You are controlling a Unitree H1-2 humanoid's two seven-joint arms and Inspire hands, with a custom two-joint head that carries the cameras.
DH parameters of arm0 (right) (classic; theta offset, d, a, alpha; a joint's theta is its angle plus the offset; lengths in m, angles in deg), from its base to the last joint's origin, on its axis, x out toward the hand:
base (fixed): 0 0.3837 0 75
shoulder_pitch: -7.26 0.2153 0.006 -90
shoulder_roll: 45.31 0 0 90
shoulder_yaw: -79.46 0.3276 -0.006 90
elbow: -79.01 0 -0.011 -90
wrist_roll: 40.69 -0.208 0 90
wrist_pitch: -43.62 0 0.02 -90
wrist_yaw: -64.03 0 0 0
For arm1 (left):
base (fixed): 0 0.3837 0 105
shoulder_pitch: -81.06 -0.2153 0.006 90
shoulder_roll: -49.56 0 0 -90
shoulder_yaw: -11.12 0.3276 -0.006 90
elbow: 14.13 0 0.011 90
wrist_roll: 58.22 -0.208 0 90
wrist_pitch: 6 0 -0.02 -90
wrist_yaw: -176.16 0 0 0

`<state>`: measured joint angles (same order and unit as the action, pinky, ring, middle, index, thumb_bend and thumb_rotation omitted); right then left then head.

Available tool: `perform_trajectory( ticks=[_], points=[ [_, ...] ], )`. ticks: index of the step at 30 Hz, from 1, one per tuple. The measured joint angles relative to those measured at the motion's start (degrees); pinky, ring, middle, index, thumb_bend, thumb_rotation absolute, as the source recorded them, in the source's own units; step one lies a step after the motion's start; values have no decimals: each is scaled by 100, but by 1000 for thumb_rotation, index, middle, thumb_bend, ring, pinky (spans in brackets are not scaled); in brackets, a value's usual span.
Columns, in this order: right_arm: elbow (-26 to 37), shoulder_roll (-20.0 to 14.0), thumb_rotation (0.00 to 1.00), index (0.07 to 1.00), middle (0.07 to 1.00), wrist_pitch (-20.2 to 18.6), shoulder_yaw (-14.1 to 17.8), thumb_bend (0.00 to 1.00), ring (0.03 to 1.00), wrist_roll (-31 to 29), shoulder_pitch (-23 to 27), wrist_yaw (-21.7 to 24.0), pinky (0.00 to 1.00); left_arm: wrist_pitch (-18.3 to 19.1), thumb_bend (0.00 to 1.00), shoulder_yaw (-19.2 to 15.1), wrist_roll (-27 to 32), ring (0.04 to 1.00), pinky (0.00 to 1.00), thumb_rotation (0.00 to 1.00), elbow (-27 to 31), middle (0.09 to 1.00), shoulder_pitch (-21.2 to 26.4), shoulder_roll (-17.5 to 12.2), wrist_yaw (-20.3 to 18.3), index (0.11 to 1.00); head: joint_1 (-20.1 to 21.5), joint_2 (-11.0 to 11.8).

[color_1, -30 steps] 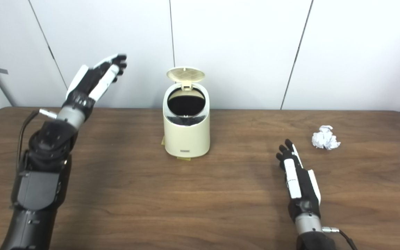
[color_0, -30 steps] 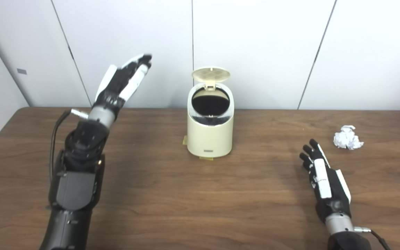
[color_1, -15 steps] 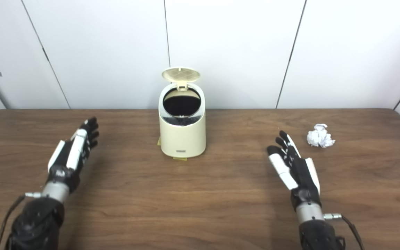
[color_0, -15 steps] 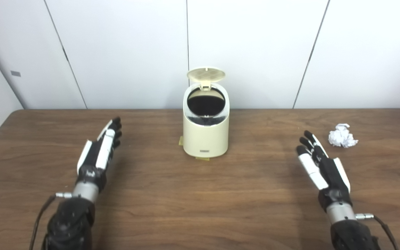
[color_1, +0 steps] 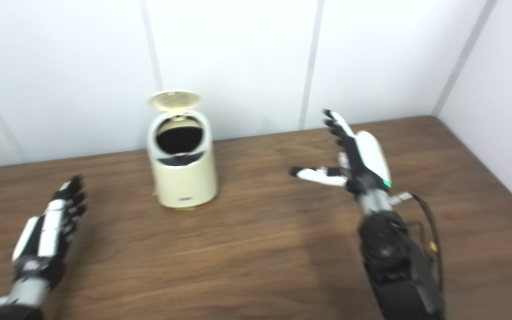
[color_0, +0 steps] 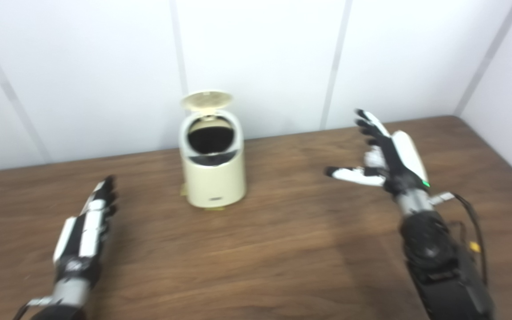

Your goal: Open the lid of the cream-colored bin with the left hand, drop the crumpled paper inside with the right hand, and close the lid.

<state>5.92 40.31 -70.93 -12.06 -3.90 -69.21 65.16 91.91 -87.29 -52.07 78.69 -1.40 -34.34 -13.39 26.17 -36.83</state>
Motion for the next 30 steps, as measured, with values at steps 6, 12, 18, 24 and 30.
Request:
perform_trajectory(
  ticks=[6, 12, 18, 24, 30],
  points=[
    [-33, -88, 235, 925, 928, -221, 190, 863, 975, 799, 176, 392, 881, -60, 523, 1, 90, 1000, 1000, 922, -111, 1000, 49, -123, -24, 1000, 512, 71],
    [-670, -296, 208, 921, 940, -229, 418, 877, 952, 1000, 215, 637, 815, 51, 460, 124, -75, 1000, 1000, 969, 5, 1000, 97, -244, 23, 1000, 626, 44],
    [-1308, -531, 227, 915, 943, -236, 644, 902, 922, 972, 365, 867, 736, 259, 426, 209, -246, 1000, 1000, 969, 211, 1000, 100, -253, 80, 1000, 618, 36],
    [-1835, -774, 210, 900, 911, -236, 642, 918, 904, 917, 575, 839, 725, 403, 386, 277, -283, 1000, 1000, 991, 403, 1000, 101, -269, 80, 1000, 565, 0],
    [-2277, -847, 219, 885, 889, -233, 479, 926, 864, 845, 652, 789, 696, 594, 368, 285, -424, 1000, 1000, 982, 656, 1000, 86, -324, 83, 1000, 521, -26]
  ],
)
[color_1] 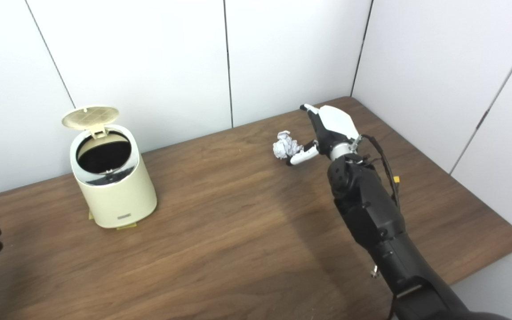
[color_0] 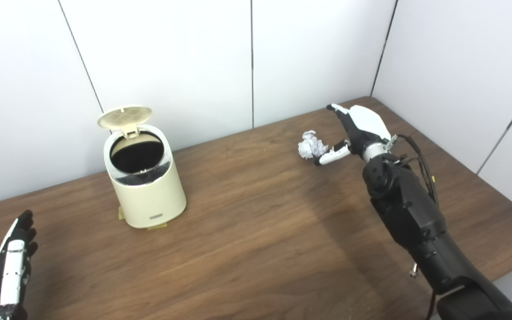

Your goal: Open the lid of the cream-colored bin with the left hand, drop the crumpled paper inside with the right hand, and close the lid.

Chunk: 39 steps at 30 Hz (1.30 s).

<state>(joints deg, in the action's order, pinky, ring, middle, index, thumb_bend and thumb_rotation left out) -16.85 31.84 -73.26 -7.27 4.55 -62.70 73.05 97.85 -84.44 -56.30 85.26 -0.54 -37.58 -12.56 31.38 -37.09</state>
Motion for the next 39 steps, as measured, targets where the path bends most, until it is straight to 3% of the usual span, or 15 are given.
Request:
perform_trajectory(
  ticks=[9, 12, 15, 19, 27, 31, 39],
  points=[
    [-369, -27, 153, 857, 871, 113, -243, 908, 856, -362, 264, -225, 727, 229, 332, 91, -74, 1000, 1000, 964, 298, 1000, -3, -130, -25, 1000, -53, -70],
    [-488, -35, 154, 836, 833, 146, -392, 905, 814, -377, 407, -251, 705, 243, 343, 164, -154, 1000, 1000, 961, 315, 1000, -1, -169, -34, 1000, -44, -88],
    [-598, -15, 139, 818, 825, 170, -529, 901, 763, -431, 519, -258, 619, 287, 283, 207, -153, 1000, 1000, 983, 327, 1000, 7, -172, -76, 1000, -35, -97],
    [-803, 31, 119, 804, 808, 170, -533, 904, 705, -553, 634, -404, 545, 329, 294, 208, -98, 1000, 1000, 969, 342, 1000, 0, -189, -120, 1000, -79, -149],
    [-1298, 85, 140, 780, 784, 223, -689, 903, 728, -626, 766, -677, 636, 635, 351, 137, 97, 1000, 1000, 966, 550, 1000, -49, -251, -119, 1000, -176, -193],
    [-1430, 70, 120, 766, 765, 268, -731, 889, 711, -674, 818, -726, 620, 728, 317, 46, 274, 1000, 1000, 987, 713, 1000, -67, -197, -110, 1000, -167, -193],
    [-1384, -111, 155, 751, 785, 223, -746, 877, 729, -781, 824, -698, 648, 769, 362, 2, 610, 1000, 1000, 945, 727, 1000, -73, -140, -134, 1000, -158, -185]
  ],
)
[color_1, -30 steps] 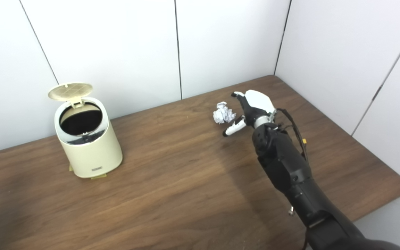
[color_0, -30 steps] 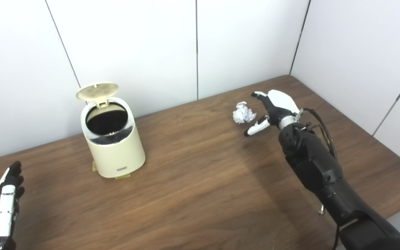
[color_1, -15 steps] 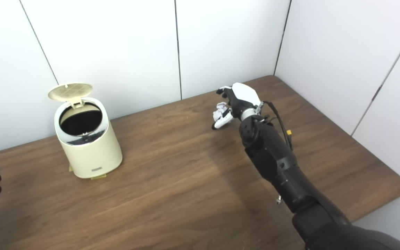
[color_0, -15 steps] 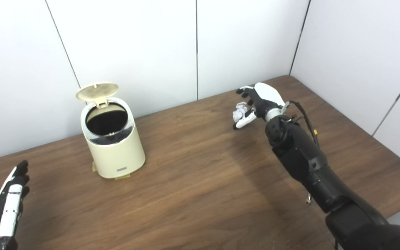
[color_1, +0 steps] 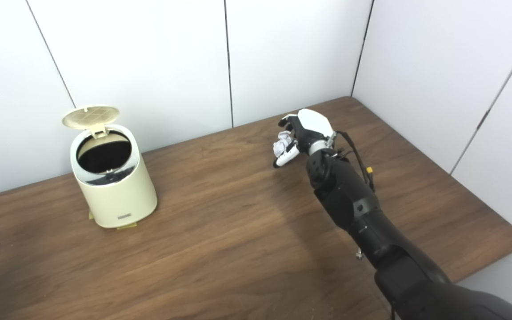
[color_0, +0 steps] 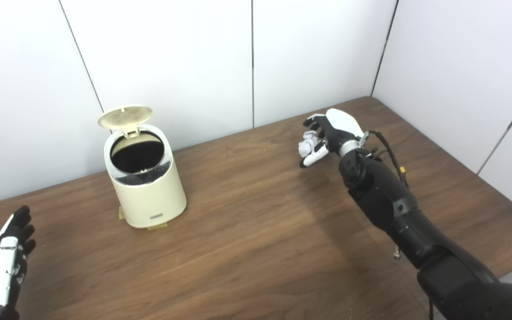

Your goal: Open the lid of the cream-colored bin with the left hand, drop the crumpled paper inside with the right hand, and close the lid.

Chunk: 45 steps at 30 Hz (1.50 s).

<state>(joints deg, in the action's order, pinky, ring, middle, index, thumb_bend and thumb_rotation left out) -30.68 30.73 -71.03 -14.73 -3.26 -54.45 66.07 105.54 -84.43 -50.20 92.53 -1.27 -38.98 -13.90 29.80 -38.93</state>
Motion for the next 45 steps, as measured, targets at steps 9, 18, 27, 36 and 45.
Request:
perform_trajectory(
  ticks=[9, 18, 27, 36, 45],
  points=[
    [138, -115, 129, 702, 685, -62, -101, 931, 642, -9, -1, 36, 533, -2, 394, 0, 109, 1000, 1000, 939, -11, 1000, -3, 23, 21, 1000, 0, -9],
    [122, -114, 72, 660, 508, 18, -106, 986, 468, -183, -65, -82, 361, -4, 410, 10, 104, 1000, 1000, 931, -23, 1000, 27, 23, 24, 1000, -44, -18],
    [59, -102, 75, 654, 597, 91, -218, 983, 555, -310, -88, -28, 445, -29, 401, 29, 131, 1000, 1000, 914, -54, 1000, 94, 25, 11, 1000, -97, -9],
    [-86, -86, 71, 654, 407, 227, -346, 982, 339, -278, -80, -256, 248, -29, 405, 86, 20, 1000, 1000, 918, -53, 1000, 96, -9, 15, 1000, -114, 0],
    [-15, -90, 1, 481, 503, 431, -608, 563, 384, 10, -80, -515, 430, -71, 419, 65, 21, 1000, 1000, 913, -54, 1000, 116, -53, 18, 1000, -158, -79]
  ],
)
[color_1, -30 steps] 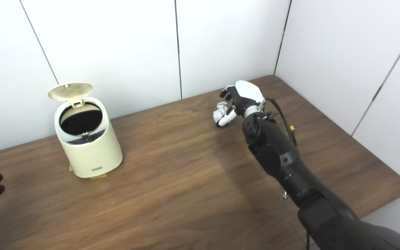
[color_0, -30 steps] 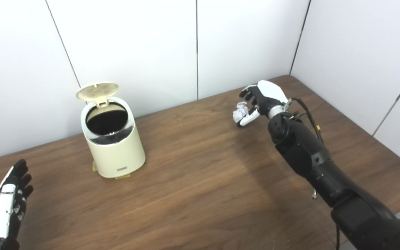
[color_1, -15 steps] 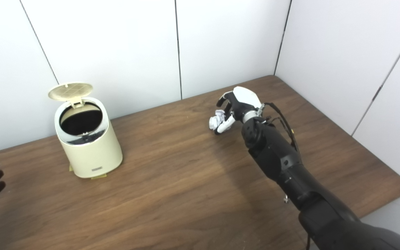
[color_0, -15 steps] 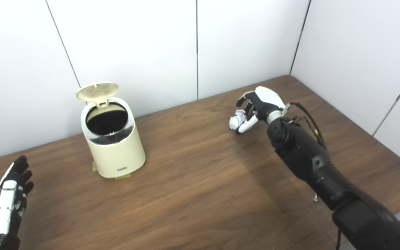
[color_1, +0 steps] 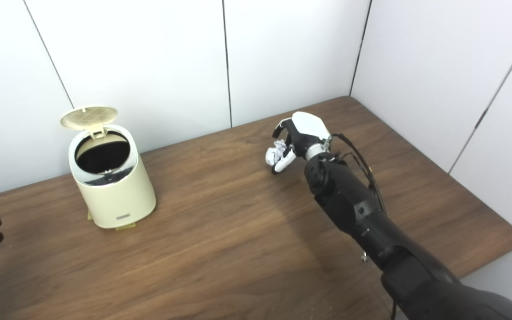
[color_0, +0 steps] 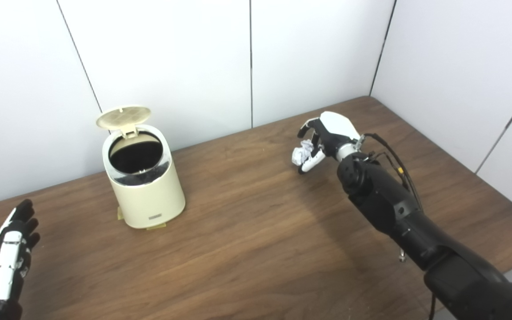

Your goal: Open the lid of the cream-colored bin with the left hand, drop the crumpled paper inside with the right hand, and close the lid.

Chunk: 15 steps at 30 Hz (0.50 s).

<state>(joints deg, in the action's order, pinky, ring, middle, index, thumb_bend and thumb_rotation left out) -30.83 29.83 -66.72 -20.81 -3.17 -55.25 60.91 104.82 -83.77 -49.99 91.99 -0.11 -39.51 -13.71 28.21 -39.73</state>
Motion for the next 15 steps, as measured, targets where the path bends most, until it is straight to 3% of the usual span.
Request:
perform_trajectory(
  ticks=[4, 15],
  points=[
    [-1, 104, 0, 498, 512, 325, 7, 501, 386, 32, -81, -319, 347, -7, 432, 24, -13, 1000, 1000, 908, 0, 1000, 6, -2, -1, 1000, 0, -26],
    [40, 159, 0, 504, 504, 417, 133, 499, 387, 30, -144, -344, 358, -201, 393, 80, 1, 1000, 1000, 920, -119, 1000, 9, 4, -23, 1000, -245, -53]
  ],
)
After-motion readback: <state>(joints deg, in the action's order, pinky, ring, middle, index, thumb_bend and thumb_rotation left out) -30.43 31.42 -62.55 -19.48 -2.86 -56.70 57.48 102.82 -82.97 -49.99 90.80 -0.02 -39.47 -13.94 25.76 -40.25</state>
